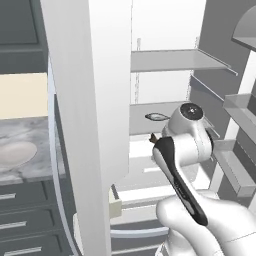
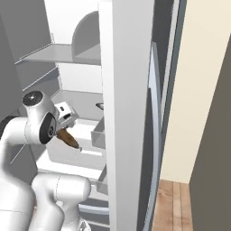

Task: Place the fish on the counter behind the older fish on the same shelf of the fridge to maintain FIFO order. Close the fridge door when finished.

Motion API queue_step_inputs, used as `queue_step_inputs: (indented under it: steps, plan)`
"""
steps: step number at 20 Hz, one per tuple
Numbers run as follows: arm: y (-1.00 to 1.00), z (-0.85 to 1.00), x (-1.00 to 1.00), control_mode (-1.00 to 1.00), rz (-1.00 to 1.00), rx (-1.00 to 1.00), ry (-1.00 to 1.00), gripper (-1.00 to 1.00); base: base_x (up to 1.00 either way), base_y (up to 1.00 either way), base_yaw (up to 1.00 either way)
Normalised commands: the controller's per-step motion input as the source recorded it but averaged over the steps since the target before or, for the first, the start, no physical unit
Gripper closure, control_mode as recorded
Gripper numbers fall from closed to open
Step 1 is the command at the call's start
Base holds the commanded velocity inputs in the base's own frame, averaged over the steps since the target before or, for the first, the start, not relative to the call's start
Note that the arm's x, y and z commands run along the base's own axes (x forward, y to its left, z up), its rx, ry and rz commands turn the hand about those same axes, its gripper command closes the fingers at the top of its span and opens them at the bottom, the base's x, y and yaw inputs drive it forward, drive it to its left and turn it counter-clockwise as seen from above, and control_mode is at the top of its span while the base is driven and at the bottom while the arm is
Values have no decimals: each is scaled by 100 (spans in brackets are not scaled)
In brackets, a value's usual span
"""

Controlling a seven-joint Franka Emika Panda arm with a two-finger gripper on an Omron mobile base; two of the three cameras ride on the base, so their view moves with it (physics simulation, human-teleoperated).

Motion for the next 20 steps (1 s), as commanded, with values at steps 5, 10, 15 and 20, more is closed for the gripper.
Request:
queue_step_inputs:
  steps: [5, 10, 15, 20]
  plan:
    - [13, 2, 100, -100, 16, 0, -7, 100, 0, 0, 0]
    - [35, -3, 100, -100, 2, -2, 6, 100, 0, 0, 0]
    - [35, 0, 99, -100, 6, 0, -5, 100, 0, 0, 0]
    - [3, -3, 88, -100, 8, -2, -4, 100, 0, 0, 0]
